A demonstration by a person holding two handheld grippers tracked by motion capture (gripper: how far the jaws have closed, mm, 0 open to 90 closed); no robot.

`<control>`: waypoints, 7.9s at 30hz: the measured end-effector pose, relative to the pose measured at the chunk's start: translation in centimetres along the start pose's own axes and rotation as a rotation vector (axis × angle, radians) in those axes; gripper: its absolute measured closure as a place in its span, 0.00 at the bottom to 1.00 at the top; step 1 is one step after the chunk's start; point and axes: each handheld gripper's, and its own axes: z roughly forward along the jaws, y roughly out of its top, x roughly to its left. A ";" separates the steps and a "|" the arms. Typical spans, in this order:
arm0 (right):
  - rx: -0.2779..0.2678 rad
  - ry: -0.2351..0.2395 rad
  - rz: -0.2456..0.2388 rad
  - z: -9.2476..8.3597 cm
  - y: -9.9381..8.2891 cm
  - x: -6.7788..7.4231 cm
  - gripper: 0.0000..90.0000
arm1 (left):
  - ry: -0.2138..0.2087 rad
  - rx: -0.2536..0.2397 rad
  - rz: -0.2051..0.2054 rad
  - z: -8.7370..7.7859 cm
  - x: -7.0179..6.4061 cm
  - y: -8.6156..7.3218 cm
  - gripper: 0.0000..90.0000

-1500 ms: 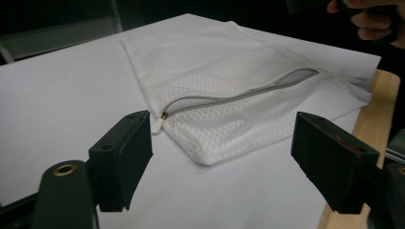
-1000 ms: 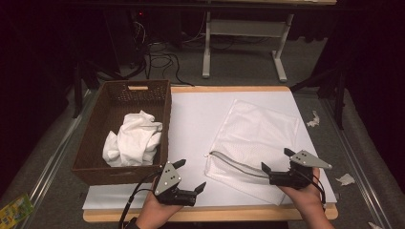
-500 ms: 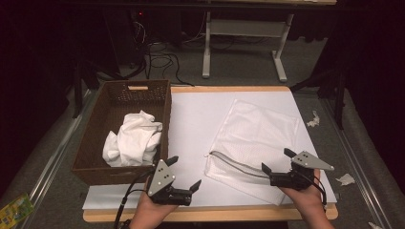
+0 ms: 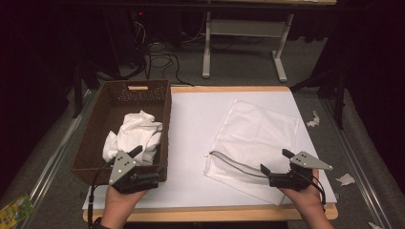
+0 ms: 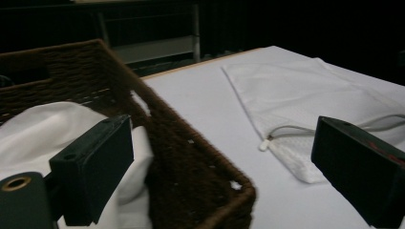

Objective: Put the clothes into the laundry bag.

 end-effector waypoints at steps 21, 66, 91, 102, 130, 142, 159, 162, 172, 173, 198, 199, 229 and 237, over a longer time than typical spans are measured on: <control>-0.009 0.004 -0.004 -0.3 0.1 0.0 0.01 | 0.148 -0.011 -0.067 -1.8 4.1 -0.6 0.10; -0.030 0.025 0.018 -0.7 0.2 -0.1 0.02 | 0.244 0.306 -0.063 6.4 8.2 6.3 0.01; -0.033 0.024 0.028 -0.8 0.2 -0.3 0.02 | 0.183 0.898 -0.323 13.5 12.0 2.1 0.00; -0.032 0.023 0.025 -0.8 0.2 -0.3 0.03 | 0.171 1.075 -0.308 15.9 12.0 -0.9 0.01; -0.034 0.028 0.026 -1.0 0.3 -0.1 0.04 | 0.185 0.932 -0.220 14.2 11.4 1.4 0.75; -0.035 0.034 0.008 -0.8 0.2 0.1 0.04 | 0.227 0.671 -0.235 11.5 11.8 3.4 0.77; -0.031 0.035 0.012 -0.7 0.2 0.2 0.04 | 0.311 0.343 -0.178 8.4 11.0 4.8 0.77; -0.030 0.035 0.012 -0.7 0.2 0.2 0.04 | 0.310 0.294 -0.163 7.9 10.9 5.0 0.77; -0.033 0.035 0.011 -0.7 0.2 0.2 0.04 | 0.354 0.106 -0.098 5.7 10.0 5.1 0.78; -0.033 0.035 0.011 -0.7 0.2 0.2 0.04 | 0.354 0.106 -0.098 5.7 10.0 5.1 0.78; -0.034 0.038 0.011 -0.7 0.2 0.4 0.04 | 0.233 -0.156 -0.076 5.2 3.9 8.7 0.78; -0.035 0.036 0.009 -0.8 0.2 0.4 0.04 | 0.225 -0.161 -0.074 5.4 3.5 8.8 0.78; -0.042 0.047 0.008 -0.9 0.3 0.3 0.05 | -0.127 -0.209 -0.016 8.1 -7.1 9.2 0.77; -0.045 0.049 0.009 -1.0 0.3 0.3 0.07 | -0.188 -0.197 -0.009 8.0 -9.0 6.7 0.77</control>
